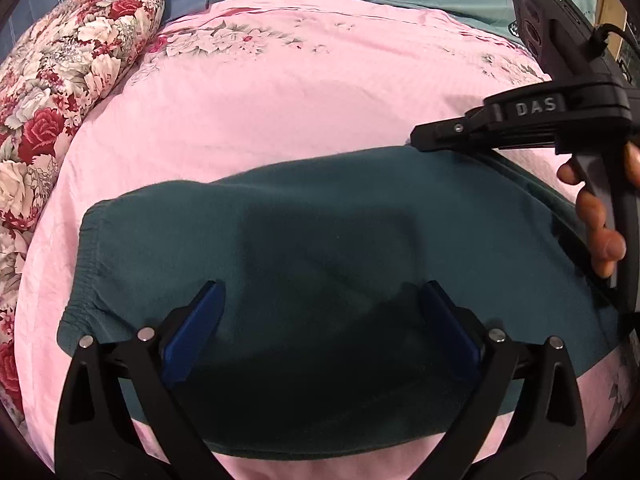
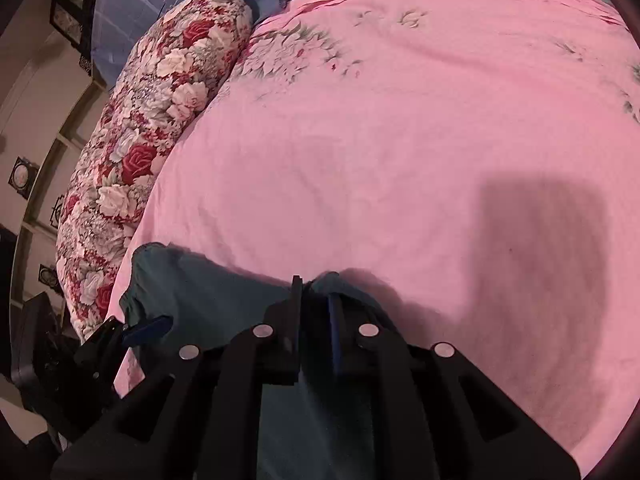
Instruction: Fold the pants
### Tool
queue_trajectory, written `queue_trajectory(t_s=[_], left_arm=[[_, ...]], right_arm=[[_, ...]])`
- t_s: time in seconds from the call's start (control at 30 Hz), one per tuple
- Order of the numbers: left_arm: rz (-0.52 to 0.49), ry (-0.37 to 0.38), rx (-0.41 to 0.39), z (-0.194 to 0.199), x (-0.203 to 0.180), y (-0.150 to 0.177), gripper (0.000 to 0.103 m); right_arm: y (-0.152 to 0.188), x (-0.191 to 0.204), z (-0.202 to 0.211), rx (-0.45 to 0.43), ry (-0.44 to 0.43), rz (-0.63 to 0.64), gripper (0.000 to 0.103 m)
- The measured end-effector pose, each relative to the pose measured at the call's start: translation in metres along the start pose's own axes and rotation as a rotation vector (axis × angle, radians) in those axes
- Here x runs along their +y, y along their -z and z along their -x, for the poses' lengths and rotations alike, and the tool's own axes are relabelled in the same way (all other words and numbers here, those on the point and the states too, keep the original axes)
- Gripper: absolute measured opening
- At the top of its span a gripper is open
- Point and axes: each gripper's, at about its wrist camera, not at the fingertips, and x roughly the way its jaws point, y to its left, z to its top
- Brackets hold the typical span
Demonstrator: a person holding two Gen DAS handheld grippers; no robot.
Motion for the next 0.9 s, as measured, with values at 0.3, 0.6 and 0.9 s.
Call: queue_trajectory(t_s=[0.3,0.6,0.9], left_arm=[[0.029,-0.114,-0.012,0.009,0.055,0.005,0.101],[-0.001,-0.193,-0.12,0.06,0.061,0.021,0.101],[0.131,-0.26,-0.018,0.031,0.124,0.047,0.101]], right_arm=[[-0.009,-0.008,0.053,-0.017,0.049,0.026,0.039],[0.033,0.033,0.072,-0.068,-0.012,0.07,0.039],[0.043,0.011,0.023,-0.033,0.176,0.037,0.02]])
